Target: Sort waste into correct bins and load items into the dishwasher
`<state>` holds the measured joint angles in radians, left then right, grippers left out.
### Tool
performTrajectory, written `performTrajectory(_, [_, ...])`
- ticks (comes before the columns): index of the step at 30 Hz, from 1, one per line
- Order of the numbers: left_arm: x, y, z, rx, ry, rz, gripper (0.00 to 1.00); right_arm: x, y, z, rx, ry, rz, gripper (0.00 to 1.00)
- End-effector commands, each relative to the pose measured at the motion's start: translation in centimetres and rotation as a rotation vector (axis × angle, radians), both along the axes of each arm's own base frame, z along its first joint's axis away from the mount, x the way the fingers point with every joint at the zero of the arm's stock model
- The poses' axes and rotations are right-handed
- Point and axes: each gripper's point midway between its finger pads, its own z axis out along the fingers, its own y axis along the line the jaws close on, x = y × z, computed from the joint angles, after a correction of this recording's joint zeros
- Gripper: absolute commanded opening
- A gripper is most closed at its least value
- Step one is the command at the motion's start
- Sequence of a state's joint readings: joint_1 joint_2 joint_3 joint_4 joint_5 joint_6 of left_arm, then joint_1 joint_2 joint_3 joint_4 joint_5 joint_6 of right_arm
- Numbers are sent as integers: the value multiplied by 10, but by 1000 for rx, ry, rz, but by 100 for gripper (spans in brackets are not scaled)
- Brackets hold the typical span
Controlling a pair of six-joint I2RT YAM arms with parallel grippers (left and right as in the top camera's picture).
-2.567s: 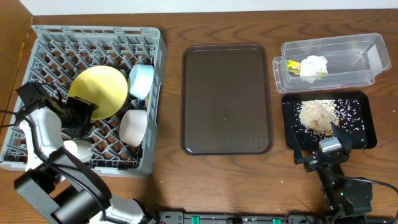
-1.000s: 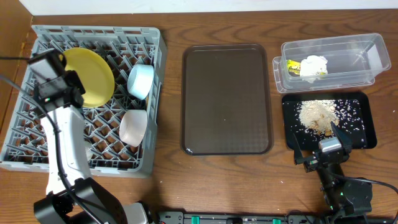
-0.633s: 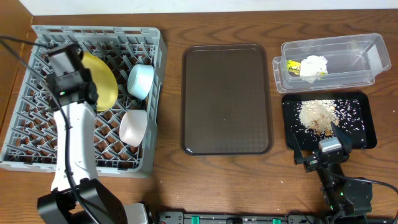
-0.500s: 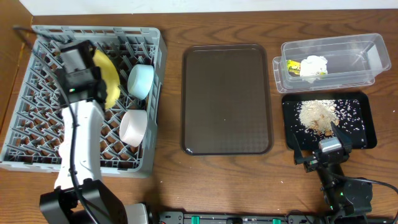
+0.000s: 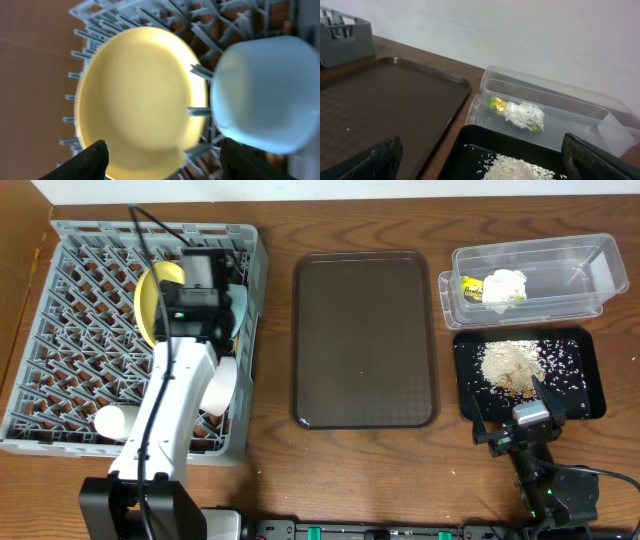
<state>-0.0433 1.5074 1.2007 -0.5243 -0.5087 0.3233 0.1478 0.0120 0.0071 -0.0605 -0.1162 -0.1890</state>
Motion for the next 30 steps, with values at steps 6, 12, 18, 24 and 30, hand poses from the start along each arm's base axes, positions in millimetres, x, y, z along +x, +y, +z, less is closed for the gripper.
performTrajectory(6, [-25, -36, 8, -327, -85, 89, 73, 0, 0, 0, -6, -2, 0, 99])
performTrajectory(12, [-56, -81, 42, -581, -131, -25, 73, 0, 0, 0, -6, -2, 1, 99])
performTrajectory(18, [-100, -112, 88, -663, -219, -151, 80, 0, 0, 0, -6, -2, 0, 99])
performTrajectory(24, [-127, -123, 106, -676, -251, -221, 86, 0, 0, 0, -6, -2, 0, 99])
performTrajectory(30, [-130, -123, 104, -674, -241, -220, 88, 0, 0, 0, -6, -2, 0, 99])
